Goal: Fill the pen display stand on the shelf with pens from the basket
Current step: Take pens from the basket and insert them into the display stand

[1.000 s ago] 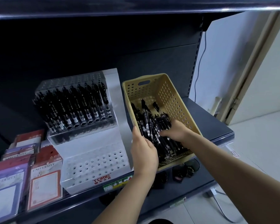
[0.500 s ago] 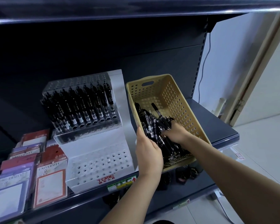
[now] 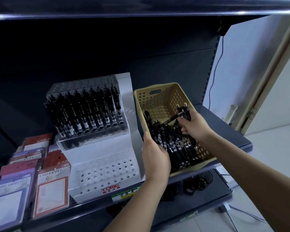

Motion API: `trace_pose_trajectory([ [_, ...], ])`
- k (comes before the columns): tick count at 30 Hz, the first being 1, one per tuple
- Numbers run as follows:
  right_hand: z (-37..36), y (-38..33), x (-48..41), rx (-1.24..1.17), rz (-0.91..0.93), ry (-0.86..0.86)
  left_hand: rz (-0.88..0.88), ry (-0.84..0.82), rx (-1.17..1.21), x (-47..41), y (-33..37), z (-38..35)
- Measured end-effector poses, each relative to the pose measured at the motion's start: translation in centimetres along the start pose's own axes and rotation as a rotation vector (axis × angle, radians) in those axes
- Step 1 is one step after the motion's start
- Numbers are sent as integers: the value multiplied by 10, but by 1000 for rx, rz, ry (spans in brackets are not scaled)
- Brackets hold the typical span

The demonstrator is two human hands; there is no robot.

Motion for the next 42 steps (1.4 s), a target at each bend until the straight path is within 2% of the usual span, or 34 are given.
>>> trace_pose_trajectory([
  [7,25,-31,-11,-35,75,122,-51,-13,77,-4,0,-3],
  [11,24,-40,-11,18,117,65,-50,-10,74,-6,-3,-4],
  [14,15,-34,-10,81,76,15,-56,-14,88,-2,-1,-3],
  [16,4,-25,-8,188,31,-26,-71,-14,77,2,-2,-1],
  [19,-12,-3,-2,513,-51,-80,-50,17,25,5,-1,-1],
  [23,-25,20,6,651,-140,-109,-25,24,-29,4,3,2],
  [28,-26,25,10,641,-187,-175,-15,24,-48,3,1,0],
  [35,-35,22,16,460,-169,-252,-43,43,-45,6,1,0],
  [38,-27,17,13,388,-152,-188,-25,39,-39,7,2,0],
  [42,-7,1,9,80,-201,-38,18,1,-12,-2,3,0],
])
Point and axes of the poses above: each hand's wrist, its own x-axis away from the middle knuckle, its own z-axis out of the back of the hand, y = z × x, the point moved 5 cm from there along -x, towards the middle knuckle, and after that the axes turned 4 degrees about y, right-handed, at the moved point
